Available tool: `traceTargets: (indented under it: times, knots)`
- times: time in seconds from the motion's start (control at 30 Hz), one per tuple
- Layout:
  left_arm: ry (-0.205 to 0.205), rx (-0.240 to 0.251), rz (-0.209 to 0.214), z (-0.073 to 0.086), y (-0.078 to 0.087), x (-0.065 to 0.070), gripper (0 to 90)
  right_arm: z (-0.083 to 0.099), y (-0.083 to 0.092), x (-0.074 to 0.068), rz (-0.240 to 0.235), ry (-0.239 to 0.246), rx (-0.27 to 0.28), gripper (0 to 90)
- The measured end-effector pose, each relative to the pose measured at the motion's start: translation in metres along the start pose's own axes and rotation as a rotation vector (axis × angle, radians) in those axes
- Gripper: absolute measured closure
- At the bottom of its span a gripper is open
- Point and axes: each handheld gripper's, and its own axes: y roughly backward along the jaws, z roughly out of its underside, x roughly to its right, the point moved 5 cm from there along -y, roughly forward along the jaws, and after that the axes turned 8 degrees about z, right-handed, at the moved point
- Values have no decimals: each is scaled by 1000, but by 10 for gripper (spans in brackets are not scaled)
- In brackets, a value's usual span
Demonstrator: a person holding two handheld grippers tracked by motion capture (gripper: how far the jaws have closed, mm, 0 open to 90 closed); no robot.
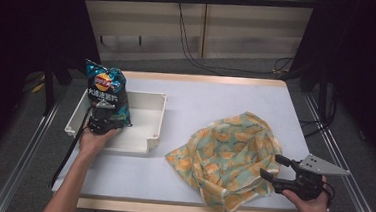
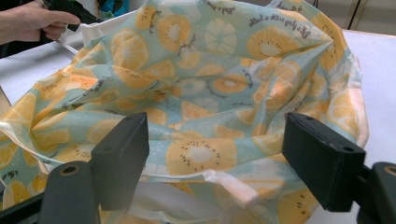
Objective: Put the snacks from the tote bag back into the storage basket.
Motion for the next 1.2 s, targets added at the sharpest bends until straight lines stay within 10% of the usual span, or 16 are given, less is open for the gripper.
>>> traceTargets:
  times: [1.2]
  knots:
    - [-27,52,30,-17,-4,-2,898,1,-1,1,-4,1,-7,227]
